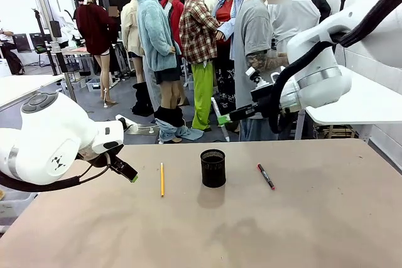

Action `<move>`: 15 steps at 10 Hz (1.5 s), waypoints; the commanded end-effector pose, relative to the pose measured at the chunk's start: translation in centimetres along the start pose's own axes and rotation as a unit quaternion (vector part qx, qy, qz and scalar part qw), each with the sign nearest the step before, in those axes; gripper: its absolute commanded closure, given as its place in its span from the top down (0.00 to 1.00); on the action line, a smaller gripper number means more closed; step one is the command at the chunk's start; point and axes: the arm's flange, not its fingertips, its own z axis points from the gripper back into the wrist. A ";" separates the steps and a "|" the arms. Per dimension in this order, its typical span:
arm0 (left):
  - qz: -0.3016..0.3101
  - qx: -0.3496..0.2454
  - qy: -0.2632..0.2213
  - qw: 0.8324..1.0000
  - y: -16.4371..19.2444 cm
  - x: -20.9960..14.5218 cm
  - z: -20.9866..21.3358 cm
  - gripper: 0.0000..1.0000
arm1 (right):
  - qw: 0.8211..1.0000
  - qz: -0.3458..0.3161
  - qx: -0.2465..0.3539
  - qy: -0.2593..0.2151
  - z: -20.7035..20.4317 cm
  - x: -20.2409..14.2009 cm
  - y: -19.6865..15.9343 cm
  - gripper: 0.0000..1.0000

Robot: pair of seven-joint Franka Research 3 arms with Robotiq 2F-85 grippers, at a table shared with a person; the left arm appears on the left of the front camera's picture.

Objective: Place the pens into the pen holder.
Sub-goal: Pick up a writing instrument from the table and place it into the Pen holder.

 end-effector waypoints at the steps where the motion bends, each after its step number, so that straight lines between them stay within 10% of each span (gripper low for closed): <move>1: 0.002 0.000 -0.001 1.000 0.2 0.0 0.1 1.00 | 0.999 0.006 0.033 -0.011 -2.3 -0.2 -1.2 0.00; 15: 0.002 0.000 -0.001 1.000 0.2 0.0 0.1 1.00 | 0.997 0.057 0.053 0.024 -8.3 -5.7 -4.5 0.00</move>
